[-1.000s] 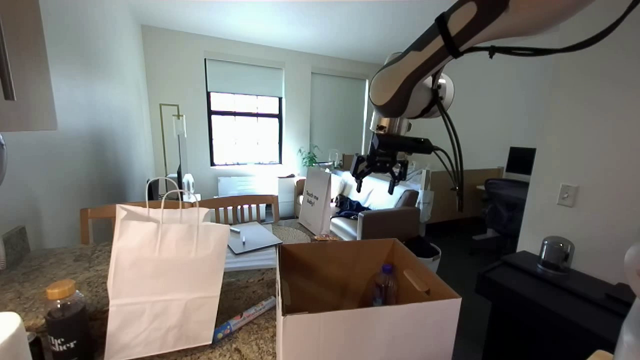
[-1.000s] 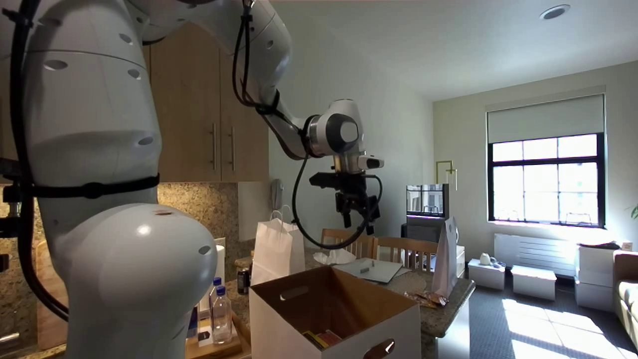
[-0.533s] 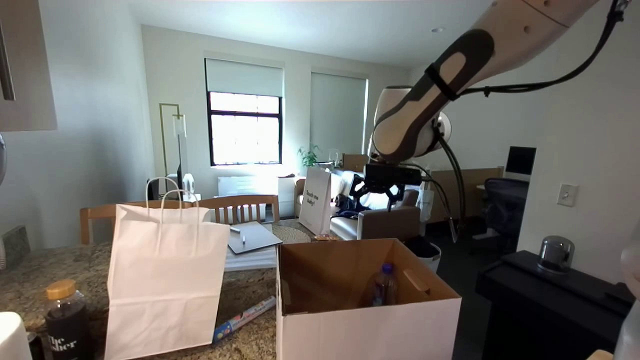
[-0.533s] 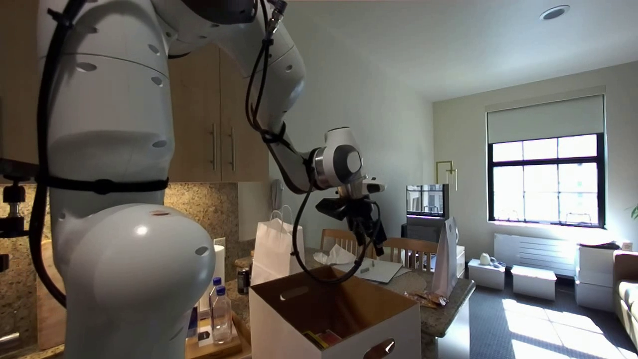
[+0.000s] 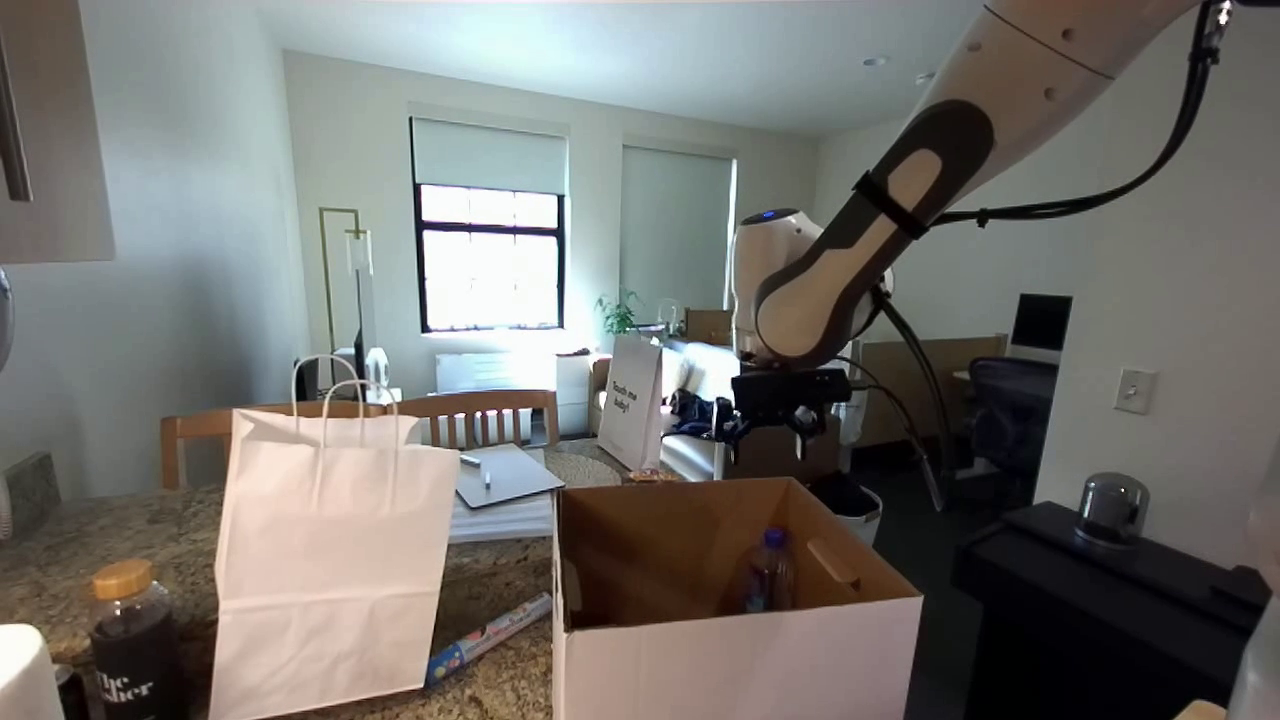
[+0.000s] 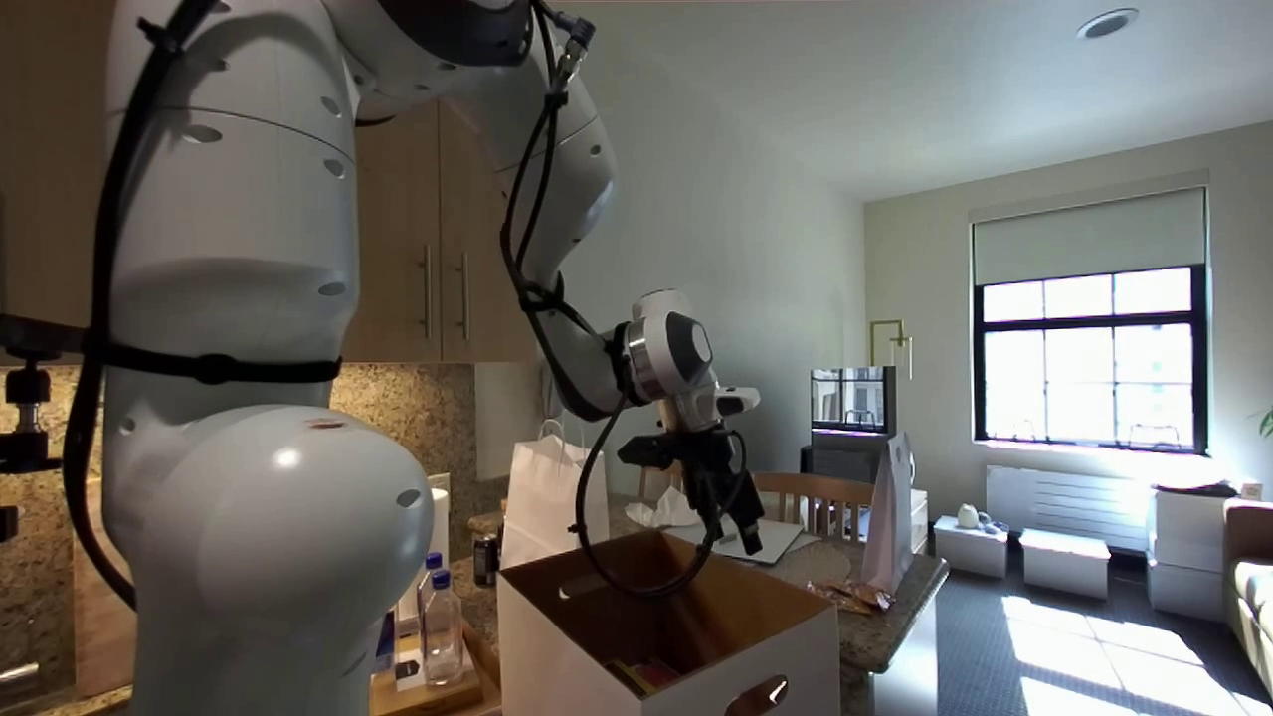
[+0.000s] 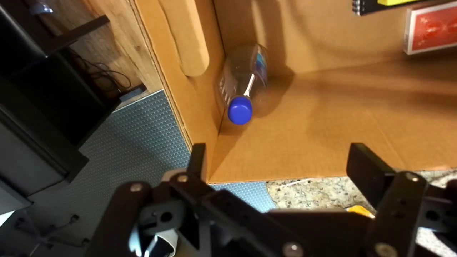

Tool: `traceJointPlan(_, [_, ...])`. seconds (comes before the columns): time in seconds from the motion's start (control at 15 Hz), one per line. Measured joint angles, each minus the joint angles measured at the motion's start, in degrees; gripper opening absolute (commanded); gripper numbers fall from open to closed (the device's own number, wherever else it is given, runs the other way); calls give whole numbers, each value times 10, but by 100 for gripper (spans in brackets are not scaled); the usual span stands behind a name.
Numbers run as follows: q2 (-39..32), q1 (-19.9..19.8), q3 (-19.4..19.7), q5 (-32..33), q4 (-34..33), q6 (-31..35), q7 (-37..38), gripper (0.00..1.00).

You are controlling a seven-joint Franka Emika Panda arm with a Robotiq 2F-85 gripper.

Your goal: Remove the water bottles from the box

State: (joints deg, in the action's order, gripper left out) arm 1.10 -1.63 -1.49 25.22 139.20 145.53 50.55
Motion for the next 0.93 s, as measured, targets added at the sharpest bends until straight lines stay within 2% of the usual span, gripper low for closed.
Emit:
traceJointPlan(0.2, [-2, 10, -2, 28, -1, -40, 0, 100])
traceJointPlan(0.47, [-23, 18, -2, 79, -2, -39, -2, 100])
traceJointPlan(0.8, [-61, 42, -3, 227, -24, -4, 35, 100])
traceJointPlan(0.93, [-81, 48, -3, 247, -33, -13, 36, 100])
